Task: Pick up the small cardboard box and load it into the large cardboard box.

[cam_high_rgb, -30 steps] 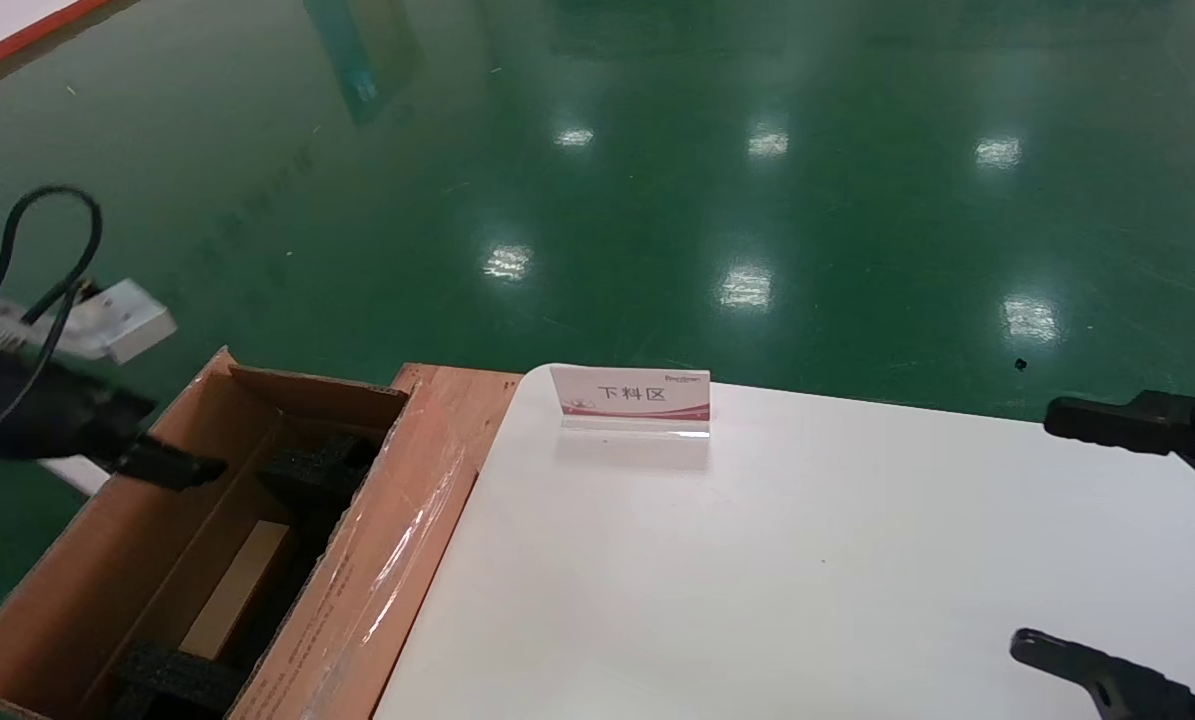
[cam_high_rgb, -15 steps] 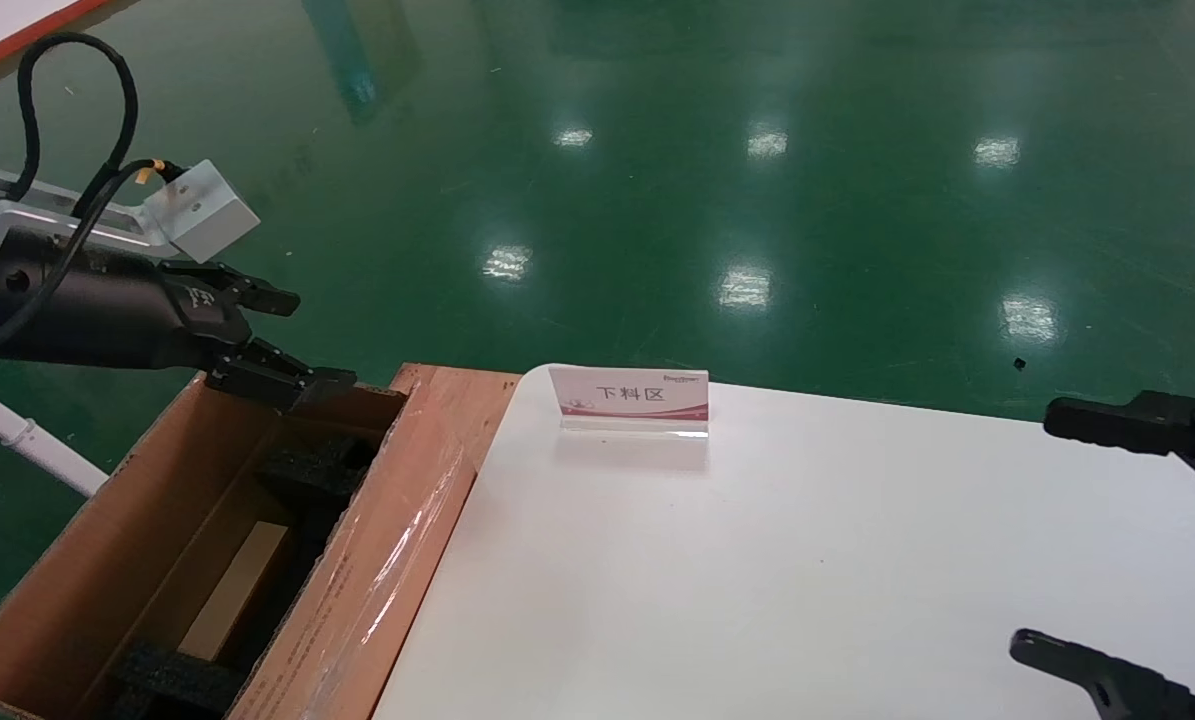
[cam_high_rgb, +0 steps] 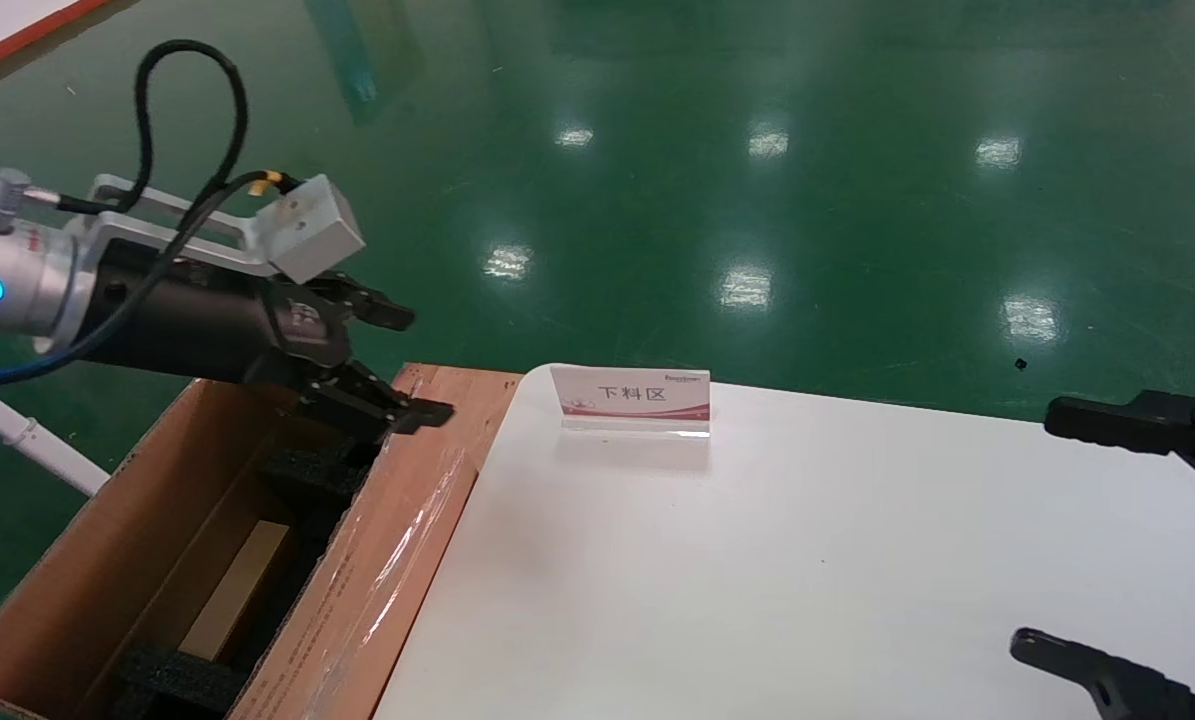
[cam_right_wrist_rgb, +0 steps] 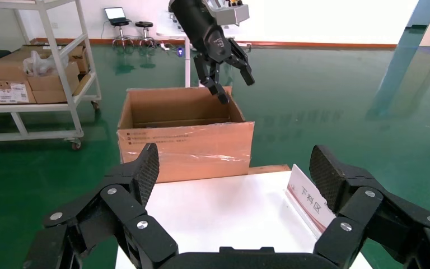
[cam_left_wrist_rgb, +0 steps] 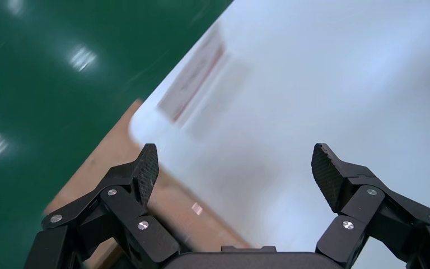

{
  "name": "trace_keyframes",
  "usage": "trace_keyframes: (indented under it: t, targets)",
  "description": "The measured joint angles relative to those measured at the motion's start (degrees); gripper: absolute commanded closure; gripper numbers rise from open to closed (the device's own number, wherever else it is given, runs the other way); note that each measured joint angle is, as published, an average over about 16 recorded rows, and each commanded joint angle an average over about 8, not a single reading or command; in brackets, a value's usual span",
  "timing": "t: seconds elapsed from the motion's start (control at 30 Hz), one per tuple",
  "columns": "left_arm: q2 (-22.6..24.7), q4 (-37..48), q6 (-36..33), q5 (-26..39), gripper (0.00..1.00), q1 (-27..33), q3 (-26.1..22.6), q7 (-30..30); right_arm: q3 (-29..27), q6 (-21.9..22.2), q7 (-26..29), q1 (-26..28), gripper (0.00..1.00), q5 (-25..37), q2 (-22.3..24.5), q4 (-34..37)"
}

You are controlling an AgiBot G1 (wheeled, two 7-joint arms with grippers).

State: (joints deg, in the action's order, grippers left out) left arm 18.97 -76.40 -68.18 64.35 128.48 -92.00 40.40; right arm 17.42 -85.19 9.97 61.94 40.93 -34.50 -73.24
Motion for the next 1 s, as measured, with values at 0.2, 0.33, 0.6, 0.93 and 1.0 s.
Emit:
trace_keyframes:
  t: [0.2, 0.33, 0.6, 0.93, 1.0]
  targets:
    - [2.1, 0.4, -2.3, -2.9, 0.00, -8.7, 9.9, -3.8, 0.0, 0.0, 0.0, 0.0, 0.00, 0.0, 0.0, 0.0]
    - [3.5, 0.6, -3.8, -4.9, 0.00, -14.5, 16.5, -6.4, 0.0, 0.0, 0.0, 0.0, 0.00, 0.0, 0.0, 0.0]
    - [6.2, 1.1, -6.8, -8.8, 0.00, -26.1, 29.6, -11.5, 0.0, 0.0, 0.0, 0.0, 0.00, 0.0, 0.0, 0.0]
    - [9.7, 1.7, -10.6, -13.6, 0.00, -40.6, 46.0, -18.0, 0.1, 0.0, 0.0, 0.0, 0.00, 0.0, 0.0, 0.0]
    - [10.4, 1.8, -11.4, -14.6, 0.00, -43.4, 49.3, -19.2, 0.1, 0.0, 0.0, 0.0, 0.00, -0.1, 0.0, 0.0]
